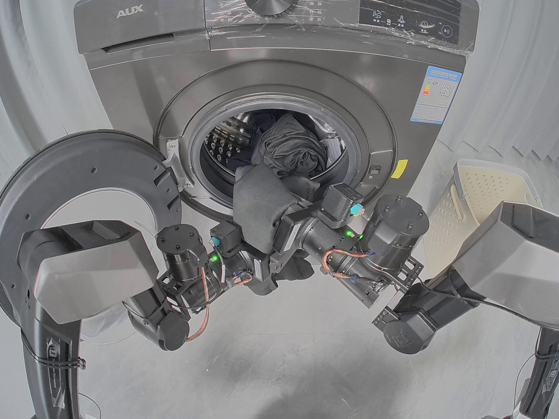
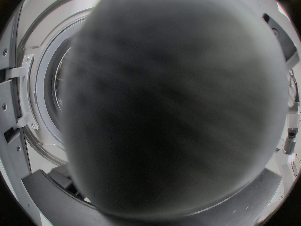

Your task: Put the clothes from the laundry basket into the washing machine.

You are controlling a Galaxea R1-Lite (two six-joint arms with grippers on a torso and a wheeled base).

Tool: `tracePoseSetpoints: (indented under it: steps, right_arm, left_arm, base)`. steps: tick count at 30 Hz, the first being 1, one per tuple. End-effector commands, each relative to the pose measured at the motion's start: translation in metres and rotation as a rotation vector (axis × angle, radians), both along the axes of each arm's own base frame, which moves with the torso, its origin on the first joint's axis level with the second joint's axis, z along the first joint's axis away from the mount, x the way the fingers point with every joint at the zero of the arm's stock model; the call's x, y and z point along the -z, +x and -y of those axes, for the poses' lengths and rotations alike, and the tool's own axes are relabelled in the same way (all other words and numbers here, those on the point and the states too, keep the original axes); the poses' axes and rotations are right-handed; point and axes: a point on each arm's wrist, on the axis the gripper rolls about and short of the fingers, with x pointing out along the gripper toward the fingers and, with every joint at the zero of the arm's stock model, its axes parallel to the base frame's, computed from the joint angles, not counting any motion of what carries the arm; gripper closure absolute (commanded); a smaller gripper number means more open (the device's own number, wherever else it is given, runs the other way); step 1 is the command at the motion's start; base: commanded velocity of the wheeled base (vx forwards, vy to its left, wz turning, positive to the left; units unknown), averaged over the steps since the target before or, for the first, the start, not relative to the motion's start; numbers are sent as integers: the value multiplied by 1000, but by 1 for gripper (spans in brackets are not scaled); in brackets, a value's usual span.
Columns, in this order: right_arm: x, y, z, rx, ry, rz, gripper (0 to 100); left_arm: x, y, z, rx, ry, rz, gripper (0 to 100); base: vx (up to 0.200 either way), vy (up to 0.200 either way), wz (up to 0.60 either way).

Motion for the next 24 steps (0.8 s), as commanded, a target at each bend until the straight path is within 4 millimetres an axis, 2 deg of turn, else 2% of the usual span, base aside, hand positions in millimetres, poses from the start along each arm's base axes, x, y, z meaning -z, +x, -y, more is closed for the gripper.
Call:
tracePoseSetpoints:
  steps: [1,6,8,9,12,14,15,17,24]
  right_arm:
    - [-4,-10,-4,-22,8,0,100]
    - [-5,-12,-1,-21,9,-10,100]
    - [-9,-11,6,-2,16,-8,100]
    - [-12,-10,9,9,22,-5,100]
    - [-16,-4,23,46,27,-3,100]
    - [-16,-3,26,54,27,-3,100]
    - [-21,0,37,80,36,4,100]
    - [-23,1,42,90,37,5,100]
    - [-3,-1,58,118,-7,-68,100]
  left_arm:
    - [-2,7,3,-19,-21,17,0]
    - [-5,11,4,-48,-36,31,0]
    - [-7,12,4,-67,-51,31,0]
    - [-9,12,3,-71,-57,30,100]
    - [-15,12,-1,-85,-72,35,100]
    - [-18,13,-3,-89,-77,40,100]
    - [-29,10,-6,-102,-100,53,100]
    - [-34,9,-7,-107,-112,60,100]
    - [-61,-1,-11,-115,-155,102,100]
  base:
    - [0,0,0]
    - [0,0,0]
    - [0,0,0]
    - [0,0,0]
    - [0,0,0]
    - [0,0,0]
    - [0,0,0]
    - [0,0,0]
    - [0,0,0]
